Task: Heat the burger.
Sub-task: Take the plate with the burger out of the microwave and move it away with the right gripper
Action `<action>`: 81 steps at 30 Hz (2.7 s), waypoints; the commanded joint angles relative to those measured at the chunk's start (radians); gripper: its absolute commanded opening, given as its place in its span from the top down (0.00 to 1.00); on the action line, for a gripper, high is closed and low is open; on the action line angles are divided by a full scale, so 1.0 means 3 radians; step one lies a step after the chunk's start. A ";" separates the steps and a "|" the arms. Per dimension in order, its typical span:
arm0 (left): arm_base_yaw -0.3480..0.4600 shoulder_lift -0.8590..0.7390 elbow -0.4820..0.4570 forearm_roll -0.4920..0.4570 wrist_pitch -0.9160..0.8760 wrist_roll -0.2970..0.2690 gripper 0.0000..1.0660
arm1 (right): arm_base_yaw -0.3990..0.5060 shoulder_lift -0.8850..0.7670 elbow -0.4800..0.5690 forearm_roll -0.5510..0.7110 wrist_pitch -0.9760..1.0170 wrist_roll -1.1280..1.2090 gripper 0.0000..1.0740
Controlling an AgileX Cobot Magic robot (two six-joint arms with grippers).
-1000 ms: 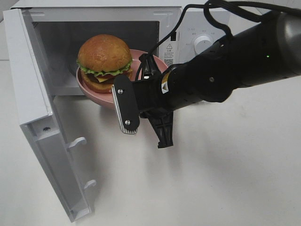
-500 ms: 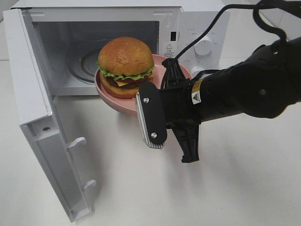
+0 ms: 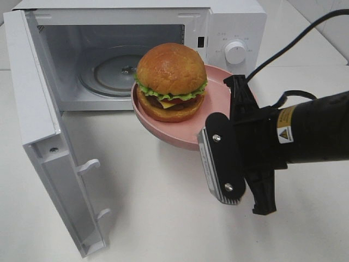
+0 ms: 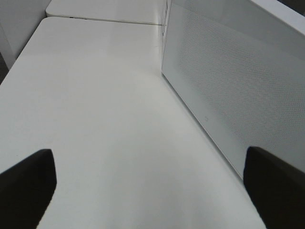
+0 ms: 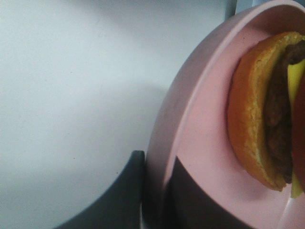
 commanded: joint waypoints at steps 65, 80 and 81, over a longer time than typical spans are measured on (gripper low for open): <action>0.0010 -0.0053 0.0010 -0.0020 -0.0030 0.0000 0.06 | -0.0017 -0.1040 0.0510 -0.2880 0.2903 0.5530 0.99; 0.0010 -0.0053 0.0010 -0.0020 -0.0030 0.0000 0.06 | -0.0023 -0.0207 0.0160 -0.2937 0.3387 0.7113 0.98; 0.0010 -0.0053 0.0010 -0.0020 -0.0030 0.0000 0.06 | -0.0023 -0.0177 0.0160 -0.2937 0.3373 0.7173 0.98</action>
